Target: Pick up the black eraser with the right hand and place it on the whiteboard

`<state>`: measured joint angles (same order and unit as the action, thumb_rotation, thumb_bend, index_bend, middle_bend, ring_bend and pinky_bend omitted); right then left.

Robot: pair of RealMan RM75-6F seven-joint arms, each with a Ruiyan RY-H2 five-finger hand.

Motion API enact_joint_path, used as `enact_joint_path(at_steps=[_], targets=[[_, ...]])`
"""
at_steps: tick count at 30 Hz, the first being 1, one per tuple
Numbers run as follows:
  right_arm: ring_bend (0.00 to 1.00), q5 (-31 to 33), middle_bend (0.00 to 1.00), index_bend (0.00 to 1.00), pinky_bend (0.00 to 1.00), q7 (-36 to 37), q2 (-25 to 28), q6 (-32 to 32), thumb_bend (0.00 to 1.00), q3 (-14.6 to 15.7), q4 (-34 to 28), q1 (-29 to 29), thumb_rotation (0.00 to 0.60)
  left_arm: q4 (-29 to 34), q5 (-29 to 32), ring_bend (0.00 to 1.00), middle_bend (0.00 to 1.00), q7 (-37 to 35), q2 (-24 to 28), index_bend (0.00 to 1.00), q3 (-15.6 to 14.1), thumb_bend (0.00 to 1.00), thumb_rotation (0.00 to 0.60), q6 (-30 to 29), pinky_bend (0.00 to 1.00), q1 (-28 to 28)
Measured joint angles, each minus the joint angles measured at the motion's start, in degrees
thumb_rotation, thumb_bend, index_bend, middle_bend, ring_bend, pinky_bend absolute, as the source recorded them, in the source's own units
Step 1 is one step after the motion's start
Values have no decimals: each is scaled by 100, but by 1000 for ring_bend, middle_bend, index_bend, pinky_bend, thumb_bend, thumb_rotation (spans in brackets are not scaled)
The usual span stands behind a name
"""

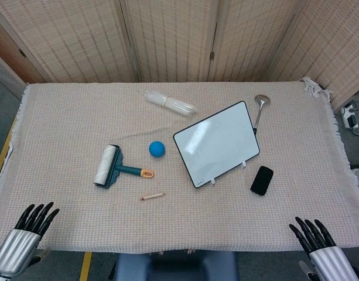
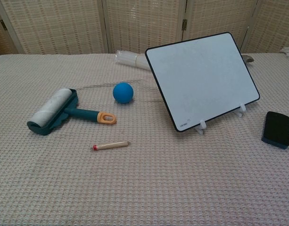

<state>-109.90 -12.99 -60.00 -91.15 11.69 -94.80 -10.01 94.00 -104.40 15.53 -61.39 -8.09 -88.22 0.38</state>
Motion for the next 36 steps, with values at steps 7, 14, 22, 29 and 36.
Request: enact_joint_path(at_steps=[7, 14, 22, 29, 36], targets=[[0, 225, 0, 0, 0, 22, -17, 262, 308, -50, -7, 96, 600, 62, 38, 0, 0, 140, -37, 0, 5, 193, 600, 109, 0, -21], [0, 618, 0, 0, 0, -239, -134, 1047, 308, -372, 20, 588, 600, 49, 99, 0, 0, 65, -20, 0, 39, 193, 600, 99, 0, -33], [0, 1731, 0, 152, 0, -879, -113, 2338, 308, -1248, -334, 1668, 600, 58, 173, 0, 0, -150, 32, 0, 63, 193, 600, 188, 0, -106], [0, 2630, 0, 171, 0, -1940, -50, 3077, 308, -1569, -427, 2227, 600, -9, 166, 0, 0, -499, 106, 0, 39, 193, 600, 256, 0, -198], [0, 3249, 0, 179, 0, -2886, -412, 3543, 309, -1756, -64, 2856, 600, 10, 380, 0, 0, -591, 126, 0, 96, 193, 600, 431, 0, -283]])
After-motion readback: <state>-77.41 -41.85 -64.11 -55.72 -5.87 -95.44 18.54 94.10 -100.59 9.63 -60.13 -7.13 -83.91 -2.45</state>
